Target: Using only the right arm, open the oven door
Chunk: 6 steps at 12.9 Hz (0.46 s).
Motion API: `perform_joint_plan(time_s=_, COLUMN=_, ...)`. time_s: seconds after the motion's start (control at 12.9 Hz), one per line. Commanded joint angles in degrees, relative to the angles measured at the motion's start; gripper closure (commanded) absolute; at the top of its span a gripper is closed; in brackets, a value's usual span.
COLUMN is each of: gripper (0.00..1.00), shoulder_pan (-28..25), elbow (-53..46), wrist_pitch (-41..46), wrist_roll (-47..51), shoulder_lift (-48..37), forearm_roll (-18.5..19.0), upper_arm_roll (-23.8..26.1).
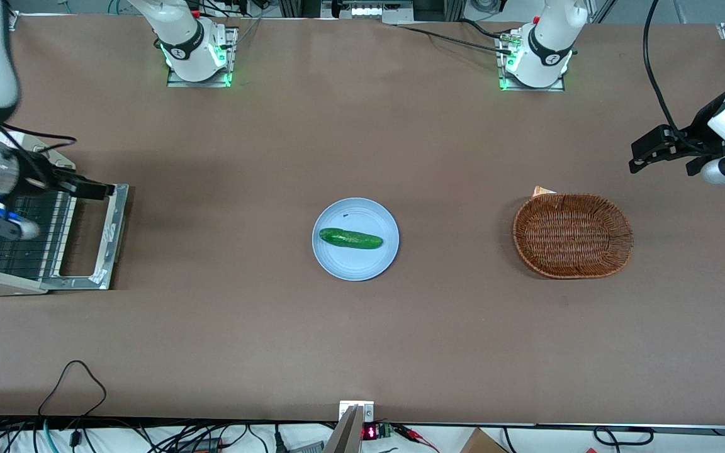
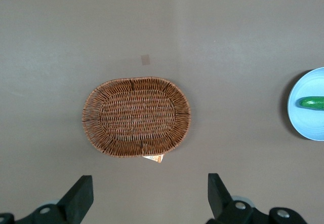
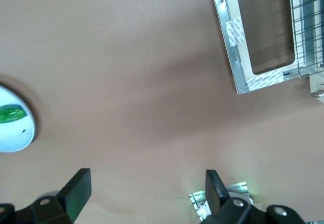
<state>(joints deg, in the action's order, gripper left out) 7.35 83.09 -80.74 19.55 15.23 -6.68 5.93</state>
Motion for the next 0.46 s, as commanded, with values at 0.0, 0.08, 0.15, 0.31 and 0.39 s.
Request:
perform_joint_plan(time_s=0.0, gripper=0.00, shoulder_pan=-1.6, elbow=-1.0, wrist_pitch=0.9, wrist_roll=-0.5, shoulder_lift=-3.2, forearm_roll=-0.1, upper_arm_roll=0.5)
perform_joint_plan(time_s=0.08, gripper=0.00, shoulder_pan=-2.1, elbow=-0.9, wrist_pitch=-0.5, wrist_roll=-2.4, shoulder_lift=-3.9, forearm_roll=0.4, upper_arm_roll=0.4)
perform_joint_plan(time_s=0.15, gripper=0.00, shoulder_pan=-2.9, elbow=0.0, wrist_pitch=-1.5, wrist_roll=-6.9, shoulder_lift=-4.9, forearm_roll=0.9, upper_arm_roll=0.2)
perform_joint_plan(time_s=0.31, gripper=0.00, shoulder_pan=-6.9, elbow=6.2, wrist_pitch=-6.5, wrist_roll=-18.0, shoulder_lift=-9.2, forearm_roll=1.3, upper_arm_roll=-4.8)
perform_joint_plan(time_s=0.39, gripper=0.00, shoulder_pan=-8.7, elbow=9.7, wrist_pitch=-10.1, wrist_roll=-20.1, shoulder_lift=-11.5, forearm_roll=1.3, upper_arm_roll=-6.7)
